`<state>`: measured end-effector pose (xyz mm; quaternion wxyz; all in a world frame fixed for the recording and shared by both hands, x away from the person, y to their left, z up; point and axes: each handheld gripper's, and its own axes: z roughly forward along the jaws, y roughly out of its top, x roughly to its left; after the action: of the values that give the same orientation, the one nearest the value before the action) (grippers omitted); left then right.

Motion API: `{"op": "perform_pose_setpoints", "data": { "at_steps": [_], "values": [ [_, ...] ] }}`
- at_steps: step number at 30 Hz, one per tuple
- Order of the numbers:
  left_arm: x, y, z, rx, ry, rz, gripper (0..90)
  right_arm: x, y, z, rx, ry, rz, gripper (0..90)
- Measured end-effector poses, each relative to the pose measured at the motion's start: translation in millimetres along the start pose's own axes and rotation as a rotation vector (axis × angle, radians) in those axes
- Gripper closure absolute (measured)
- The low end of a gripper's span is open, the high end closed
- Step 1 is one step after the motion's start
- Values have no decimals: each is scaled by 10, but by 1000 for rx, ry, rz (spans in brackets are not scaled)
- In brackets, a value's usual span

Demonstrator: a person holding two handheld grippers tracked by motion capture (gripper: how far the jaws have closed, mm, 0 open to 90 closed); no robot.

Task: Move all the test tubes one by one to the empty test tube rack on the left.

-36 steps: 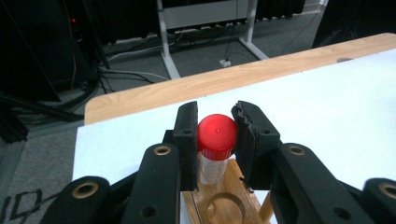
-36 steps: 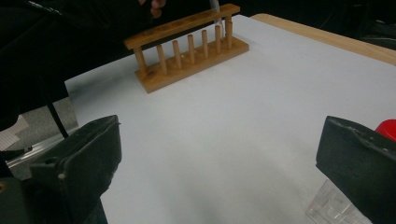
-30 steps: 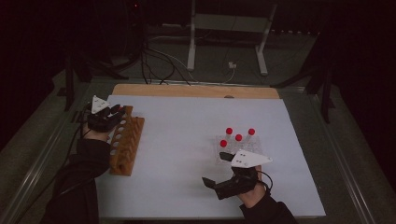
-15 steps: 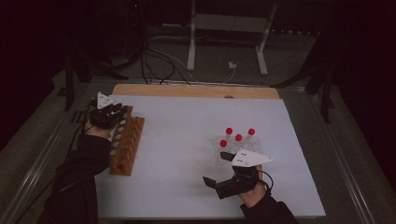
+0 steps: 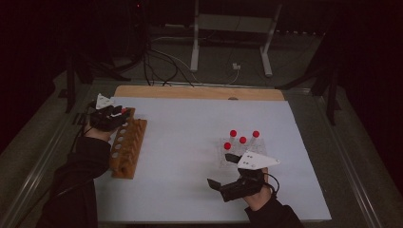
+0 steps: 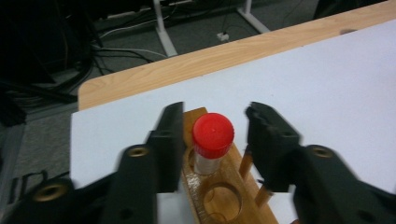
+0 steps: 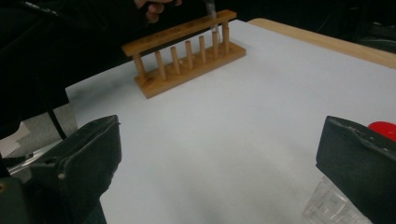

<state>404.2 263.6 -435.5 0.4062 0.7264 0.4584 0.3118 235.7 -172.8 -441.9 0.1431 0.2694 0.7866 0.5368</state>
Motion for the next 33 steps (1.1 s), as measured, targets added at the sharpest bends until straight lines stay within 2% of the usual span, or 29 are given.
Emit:
{"op": "perform_pose_setpoints", "data": {
  "at_steps": [1,5,8,11,15,21,25,27,32,33],
  "values": [
    [8,4,-18,-10,-17,-16,528,-4,4,-8,-2,-2,1,2],
    [19,31,-102,-18,-12,-48,325,-28,17,-42,-14,-13,6,1],
    [15,44,-174,-23,-25,-70,188,-46,35,-81,-23,-18,8,1],
    [-17,51,-265,-34,-68,-84,104,-84,57,-132,-35,-32,7,1],
    [-116,39,-401,-62,-141,-67,27,-158,89,-223,-39,-67,7,1],
    [-325,9,-606,-122,-243,-27,23,-298,108,-361,-53,-163,5,2],
    [-510,-44,-697,-134,-311,-5,23,-390,88,-410,-47,-215,18,2],
    [-611,-87,-740,-149,-344,10,23,-421,63,-404,-44,-233,24,2],
    [-848,-206,-819,-174,-430,36,23,-473,4,-331,-17,-234,53,6],
    [-897,-230,-830,-178,-442,44,23,-477,-9,-315,-12,-236,60,56]
  ]
}}
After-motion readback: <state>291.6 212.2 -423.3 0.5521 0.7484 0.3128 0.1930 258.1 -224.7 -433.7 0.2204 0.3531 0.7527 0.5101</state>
